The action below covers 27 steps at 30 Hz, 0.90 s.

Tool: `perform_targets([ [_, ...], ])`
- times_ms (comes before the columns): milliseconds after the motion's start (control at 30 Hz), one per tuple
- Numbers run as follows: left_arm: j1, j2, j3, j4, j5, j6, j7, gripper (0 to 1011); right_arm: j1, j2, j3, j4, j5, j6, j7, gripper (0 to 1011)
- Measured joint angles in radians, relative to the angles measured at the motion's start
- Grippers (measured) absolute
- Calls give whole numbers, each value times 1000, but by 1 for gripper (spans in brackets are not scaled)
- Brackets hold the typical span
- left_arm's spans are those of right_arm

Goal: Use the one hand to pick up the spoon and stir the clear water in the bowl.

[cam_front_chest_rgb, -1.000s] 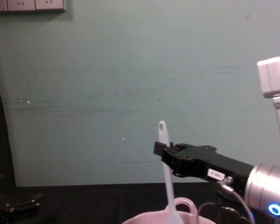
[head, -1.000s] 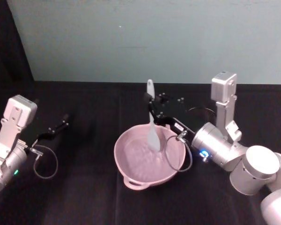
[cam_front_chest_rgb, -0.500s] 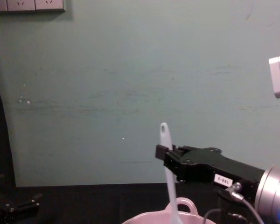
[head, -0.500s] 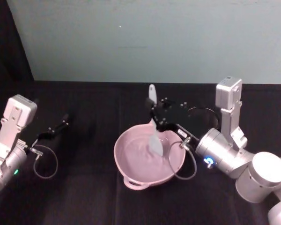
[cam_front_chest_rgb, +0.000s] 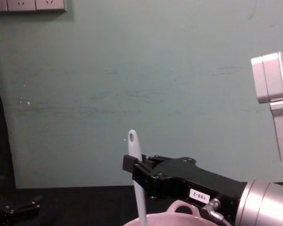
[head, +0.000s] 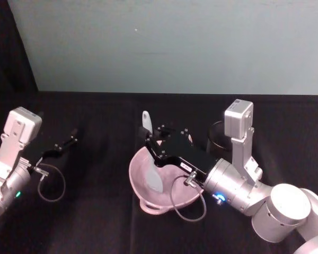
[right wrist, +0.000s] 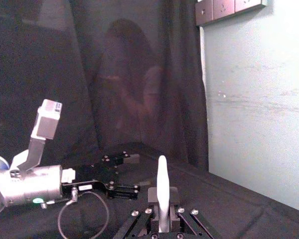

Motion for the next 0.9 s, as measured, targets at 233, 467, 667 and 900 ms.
perform_targets([
  [233, 0, 0, 0, 0, 0, 0, 0, 1005, 2, -9, -7, -9, 11, -1, -1, 120],
  [467, 0, 0, 0, 0, 0, 0, 0, 1005, 8, -6, -2, -38, 14, -4, -7, 120],
  [667, 0, 0, 0, 0, 0, 0, 0, 1005, 22, 12, 13, -76, 21, 0, -11, 120],
  [900, 0, 0, 0, 0, 0, 0, 0, 1005, 34, 36, 49, -116, 50, 5, -16, 120],
])
